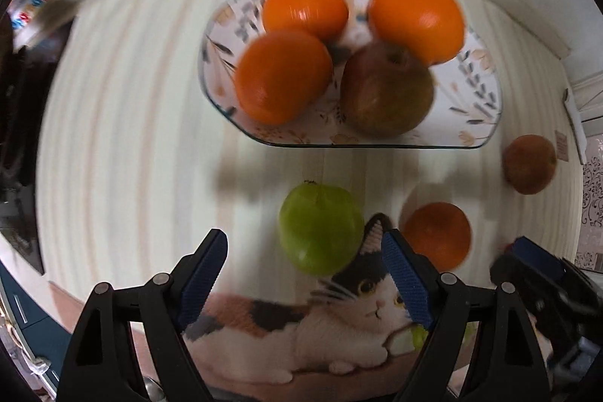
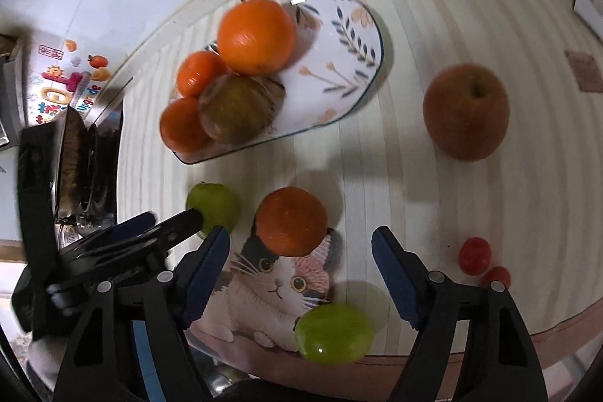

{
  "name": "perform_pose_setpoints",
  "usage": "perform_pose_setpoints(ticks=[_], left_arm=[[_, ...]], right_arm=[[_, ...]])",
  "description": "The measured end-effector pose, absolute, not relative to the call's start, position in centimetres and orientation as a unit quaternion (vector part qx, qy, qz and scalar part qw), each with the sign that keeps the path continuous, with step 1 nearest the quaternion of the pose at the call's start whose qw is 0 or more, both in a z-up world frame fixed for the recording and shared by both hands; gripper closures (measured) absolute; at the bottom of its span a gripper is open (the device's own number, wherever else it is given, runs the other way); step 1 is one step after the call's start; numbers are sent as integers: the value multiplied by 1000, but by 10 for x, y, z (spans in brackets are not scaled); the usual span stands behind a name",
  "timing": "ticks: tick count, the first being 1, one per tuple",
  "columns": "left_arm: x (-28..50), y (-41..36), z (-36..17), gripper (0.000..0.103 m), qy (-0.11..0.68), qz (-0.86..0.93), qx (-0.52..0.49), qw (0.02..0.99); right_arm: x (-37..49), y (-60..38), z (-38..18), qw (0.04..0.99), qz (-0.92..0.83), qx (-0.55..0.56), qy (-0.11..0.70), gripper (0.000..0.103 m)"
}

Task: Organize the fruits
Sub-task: 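Grasp a green apple with the left tool while the right tool grasps an orange, then place the green apple and orange on the plate and open both tools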

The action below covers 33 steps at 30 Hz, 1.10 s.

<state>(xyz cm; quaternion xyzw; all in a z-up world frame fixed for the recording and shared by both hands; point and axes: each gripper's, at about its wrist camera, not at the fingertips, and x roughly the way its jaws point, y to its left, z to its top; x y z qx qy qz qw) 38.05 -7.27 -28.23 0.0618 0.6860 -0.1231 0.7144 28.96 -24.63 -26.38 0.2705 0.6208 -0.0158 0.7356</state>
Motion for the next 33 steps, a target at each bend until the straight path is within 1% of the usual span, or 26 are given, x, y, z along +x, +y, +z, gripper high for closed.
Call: perform_pose_setpoints(ticks=[1, 2, 3, 4, 6, 9, 13, 15, 17, 19, 20, 21, 22, 28, 33], left_arm=[[383, -73, -288, 20, 690, -125, 55, 711], [386, -73, -293, 23, 691, -125, 50, 710], [388, -73, -297, 33, 690, -126, 47, 711], [389, -73, -299, 37, 690, -129, 44, 711], [389, -72, -300, 51, 687, -142, 24, 712], [380, -73, -296, 52, 680, -129, 54, 719], [365, -55, -293, 51, 687, -131, 31, 714], [362, -48, -294, 49, 689, -134, 22, 712], [362, -46, -299, 49, 695, -141, 9, 705], [363, -45, -303, 49, 697, -138, 3, 703], [363, -46, -303, 49, 695, -137, 7, 706], [363, -47, -302, 49, 693, -136, 10, 708], [363, -48, -302, 49, 693, -136, 14, 708], [365, -57, -302, 51, 688, -127, 24, 714], [363, -50, -283, 51, 676, -123, 11, 726]], right_arm=[[291, -246, -267, 733, -14, 272, 623, 23], [292, -246, -271, 731, -13, 274, 625, 22], [294, -245, -275, 728, -13, 273, 629, 23], [296, -244, -276, 727, -12, 272, 630, 23], [302, -242, -281, 724, -11, 271, 634, 23], [309, -238, -287, 717, -5, 276, 640, 23], [320, -228, -300, 704, 6, 279, 654, 23], [325, -222, -308, 697, 10, 277, 661, 23], [329, -216, -315, 691, 13, 277, 667, 26], [332, -211, -320, 689, 13, 271, 672, 34], [333, -209, -320, 692, 13, 263, 672, 36], [334, -208, -320, 694, 13, 258, 672, 41], [333, -207, -320, 696, 14, 254, 671, 43], [331, -205, -316, 707, 12, 244, 663, 44], [326, -211, -304, 715, 15, 247, 654, 45]])
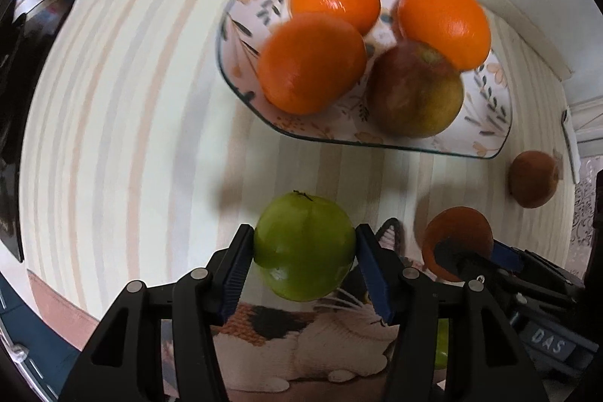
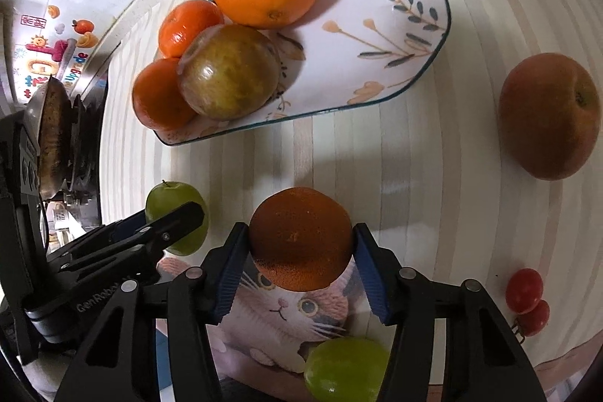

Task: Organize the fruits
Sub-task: 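Place the green apple and orange on the plate and open both tools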

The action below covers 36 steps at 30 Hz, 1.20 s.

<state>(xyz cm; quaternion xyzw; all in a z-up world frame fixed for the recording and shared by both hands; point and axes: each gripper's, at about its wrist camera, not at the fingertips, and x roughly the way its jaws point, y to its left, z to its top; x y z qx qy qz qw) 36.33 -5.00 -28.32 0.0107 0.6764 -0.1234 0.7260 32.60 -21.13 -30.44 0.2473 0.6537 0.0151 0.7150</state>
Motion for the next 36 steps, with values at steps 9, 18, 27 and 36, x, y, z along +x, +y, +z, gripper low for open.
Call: perform_pose_setpoints(ticks=[9, 18, 27, 36], left_arm=[[394, -23, -197, 51, 623, -141, -43, 768], [475, -19, -202, 51, 621, -118, -26, 775], [527, -23, -257, 51, 681, -100, -24, 725], [525, -29, -268, 50, 695, -101, -9, 712]], right_arm=[[334, -238, -250, 744, 24, 277, 608, 45], [397, -285, -240, 765, -25, 265, 587, 45], [449, -305, -264, 763, -54, 220, 605, 45], [461, -308, -282, 756, -65, 226, 610, 44]])
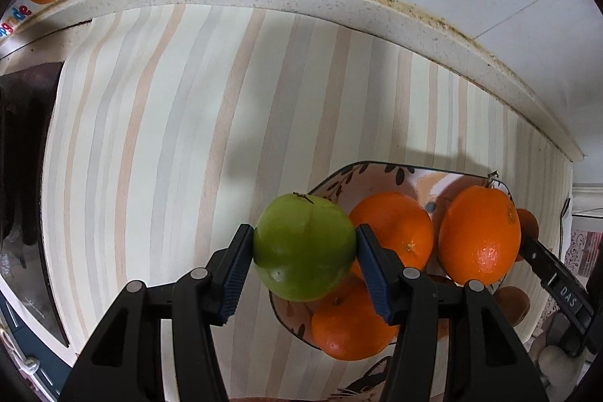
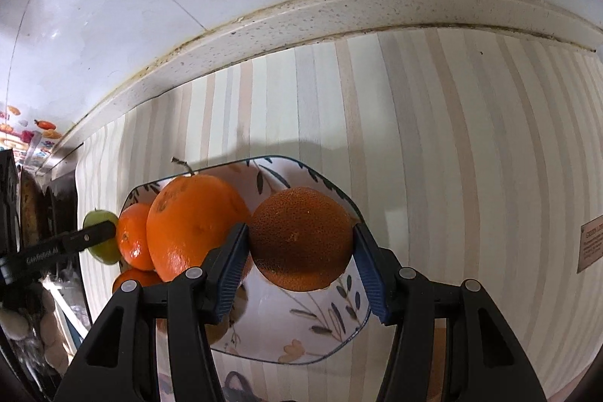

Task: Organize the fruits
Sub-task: 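Place the green apple and orange on the plate and open both tools, then lift both tools back from the plate toward the remaining fruit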

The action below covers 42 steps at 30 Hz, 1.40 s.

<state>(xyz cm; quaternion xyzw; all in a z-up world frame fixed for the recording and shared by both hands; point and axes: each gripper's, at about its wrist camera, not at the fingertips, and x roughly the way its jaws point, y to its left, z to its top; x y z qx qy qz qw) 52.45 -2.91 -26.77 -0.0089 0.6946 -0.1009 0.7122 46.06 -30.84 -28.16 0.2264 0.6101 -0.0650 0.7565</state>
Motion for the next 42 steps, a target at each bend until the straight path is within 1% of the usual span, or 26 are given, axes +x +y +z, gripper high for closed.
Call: perform_pose_setpoints(ticks=[5, 8, 10, 11, 12, 14, 16, 20, 21, 22, 27, 33, 42], left_arm=[[524, -31, -270, 50, 697, -96, -6, 710], [526, -37, -273, 46, 697, -92, 0, 711], [526, -37, -273, 43, 697, -92, 4, 711], [526, -38, -273, 40, 697, -93, 6, 711], [526, -39, -274, 33, 697, -93, 10, 711], [525, -39, -273, 24, 697, -90, 16, 711], [523, -37, -270, 20, 696, -90, 15, 713], [520, -35, -260, 19, 689, -86, 14, 719], [517, -33, -255, 19, 686, -87, 12, 723], [515, -33, -250, 19, 682, -86, 10, 727], [491, -33, -222, 19, 653, -81, 22, 753], [449, -41, -191, 19, 622, -90, 44, 776], [388, -43, -145, 19, 578, -106, 43, 808]], right_arm=[[466, -307, -288, 755, -66, 238, 608, 43], [466, -307, -287, 756, -66, 242, 605, 40], [466, -308, -287, 755, -67, 247, 604, 36], [465, -308, -286, 755, -68, 249, 603, 36], [465, -308, -285, 755, -69, 249, 603, 34], [463, -309, -283, 754, -70, 249, 603, 31], [460, -310, -280, 754, -69, 253, 602, 26], [453, -308, -270, 756, -66, 248, 603, 15], [451, -306, -266, 757, -66, 243, 603, 10], [447, -303, -262, 760, -68, 234, 603, 9], [425, -280, -239, 776, -70, 179, 600, 7], [389, -250, -210, 791, -59, 144, 591, 7], [340, -223, -150, 831, -53, 95, 546, 7]])
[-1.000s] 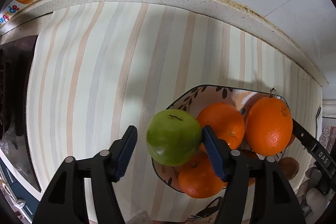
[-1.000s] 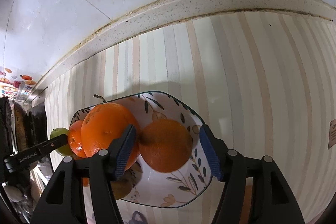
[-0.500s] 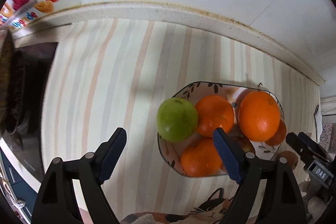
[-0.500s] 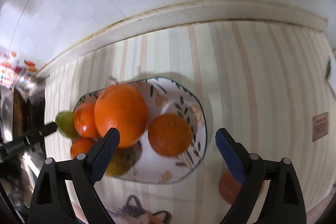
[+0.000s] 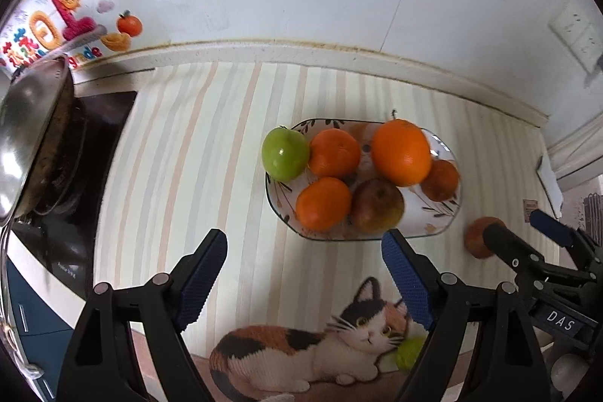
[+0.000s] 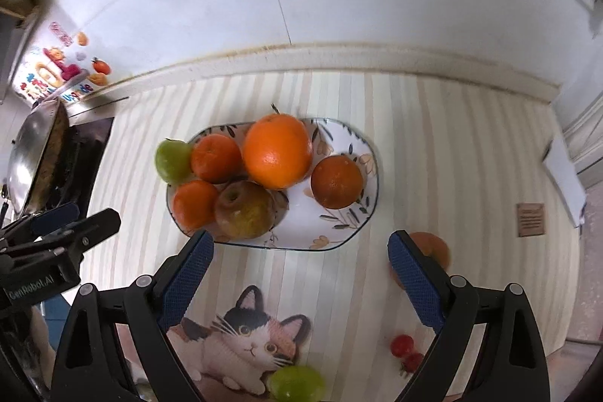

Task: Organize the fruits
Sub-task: 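Lift both tools back from the plate toward the remaining fruit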

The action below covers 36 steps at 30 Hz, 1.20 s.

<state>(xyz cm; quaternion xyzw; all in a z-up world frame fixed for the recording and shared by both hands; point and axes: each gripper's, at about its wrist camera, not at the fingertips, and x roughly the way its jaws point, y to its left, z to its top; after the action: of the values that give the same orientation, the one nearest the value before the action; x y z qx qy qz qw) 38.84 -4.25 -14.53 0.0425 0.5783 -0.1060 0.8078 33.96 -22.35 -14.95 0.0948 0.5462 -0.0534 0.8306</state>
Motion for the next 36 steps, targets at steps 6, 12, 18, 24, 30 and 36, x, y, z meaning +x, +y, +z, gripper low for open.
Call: perform_pose_setpoints(ticks=[6, 12, 18, 24, 30, 36], left_arm=[[356, -41, -116, 19, 556, -119, 41, 822], [328, -36, -92, 19, 533, -123, 34, 836], [309, -34, -75, 19, 516, -127, 35, 846], [298, -37, -77, 19, 520, -130, 35, 843], [296, -47, -91, 19, 540, -132, 35, 831], [300, -70, -140, 19, 615, -154, 13, 773]], right_arm=[[308, -214, -110, 849, -48, 89, 519, 7], [281, -206, -81, 864, -43, 86, 494, 7], [258, -201, -62, 873, -45, 82, 478, 7], [247, -200, -55, 876, -45, 91, 472, 7], [244, -210, -65, 867, -48, 111, 483, 7], [241, -240, -99, 845, -71, 139, 511, 7]])
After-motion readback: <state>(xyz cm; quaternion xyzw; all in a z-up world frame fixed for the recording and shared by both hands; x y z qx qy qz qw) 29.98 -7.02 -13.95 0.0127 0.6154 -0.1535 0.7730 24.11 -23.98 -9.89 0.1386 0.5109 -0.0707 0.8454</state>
